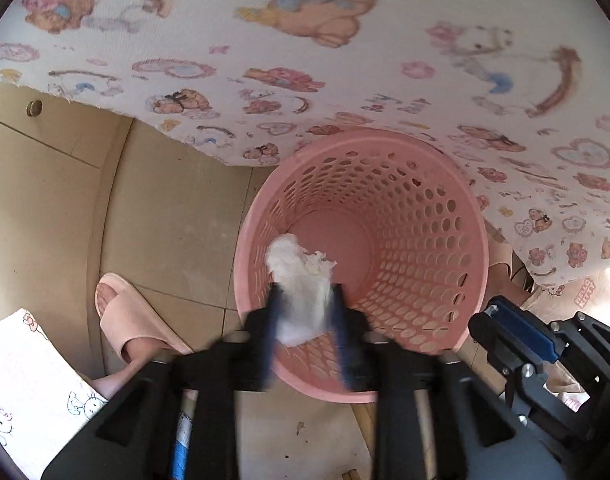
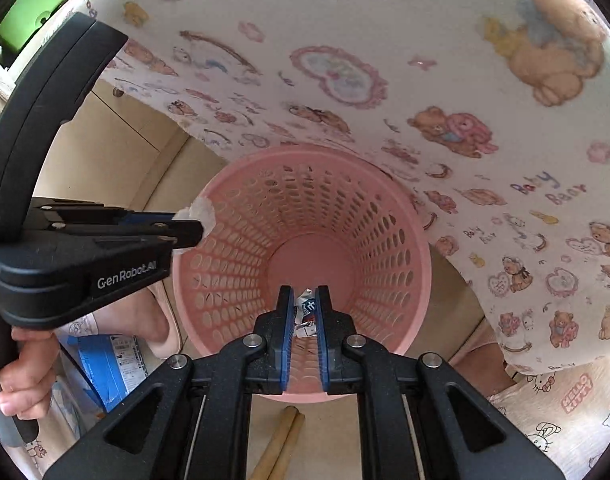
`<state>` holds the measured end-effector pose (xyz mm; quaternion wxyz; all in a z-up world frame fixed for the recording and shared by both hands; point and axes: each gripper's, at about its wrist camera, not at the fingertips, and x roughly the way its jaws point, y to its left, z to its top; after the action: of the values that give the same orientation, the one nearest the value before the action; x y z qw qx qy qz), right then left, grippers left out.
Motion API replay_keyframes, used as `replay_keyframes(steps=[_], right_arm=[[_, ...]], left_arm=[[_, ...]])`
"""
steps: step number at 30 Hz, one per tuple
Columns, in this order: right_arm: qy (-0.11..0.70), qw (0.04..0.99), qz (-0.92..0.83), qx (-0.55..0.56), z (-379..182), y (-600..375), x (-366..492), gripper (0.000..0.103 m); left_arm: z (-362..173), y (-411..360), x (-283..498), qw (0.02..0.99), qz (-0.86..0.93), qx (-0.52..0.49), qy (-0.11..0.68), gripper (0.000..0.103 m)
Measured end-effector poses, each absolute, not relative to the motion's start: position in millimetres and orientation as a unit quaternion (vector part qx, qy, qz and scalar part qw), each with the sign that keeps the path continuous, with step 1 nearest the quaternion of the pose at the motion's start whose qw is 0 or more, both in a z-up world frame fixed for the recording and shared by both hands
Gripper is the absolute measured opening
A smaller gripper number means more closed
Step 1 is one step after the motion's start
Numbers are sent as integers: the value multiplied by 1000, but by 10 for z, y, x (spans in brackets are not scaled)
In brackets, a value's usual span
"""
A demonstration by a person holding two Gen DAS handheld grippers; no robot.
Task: Collect trash
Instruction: 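Open both tools to drop the tissue and wrapper into the basket, then move both open tools back over the table toward the remaining trash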
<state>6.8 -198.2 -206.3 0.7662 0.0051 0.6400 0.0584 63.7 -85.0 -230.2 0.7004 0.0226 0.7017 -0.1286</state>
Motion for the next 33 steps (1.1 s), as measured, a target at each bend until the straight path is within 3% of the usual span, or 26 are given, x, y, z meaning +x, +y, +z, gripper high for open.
replay_keyframes(steps=[2, 3, 4, 10, 17, 23, 33], right_arm=[[641, 765, 59, 12, -2064, -2015, 59, 32], [639, 767, 59, 16, -2066, -2033, 56, 47], [634, 771, 57, 20, -2055, -2046, 53, 53], [631, 774, 50, 25, -1980, -2089, 44, 53], [614, 788, 33, 17, -1835, -2133, 30, 64], [575, 818, 17, 13, -1542, -2142, -21, 68], [473, 881, 23, 0, -847, -2118, -211, 74]], left_arm=[[-2304, -843, 643, 702, -124, 25, 700, 41], [-2303, -847, 643, 702, -124, 28, 701, 42], [-2305, -846, 645, 701, -123, 28, 702, 45], [-2287, -854, 633, 700, -114, 40, 704, 54], [-2142, -828, 622, 711, -103, 53, 693, 54], [-1667, -849, 555, 773, -63, 95, 624, 54], [-998, -699, 545, 835, -64, 71, 542, 54]])
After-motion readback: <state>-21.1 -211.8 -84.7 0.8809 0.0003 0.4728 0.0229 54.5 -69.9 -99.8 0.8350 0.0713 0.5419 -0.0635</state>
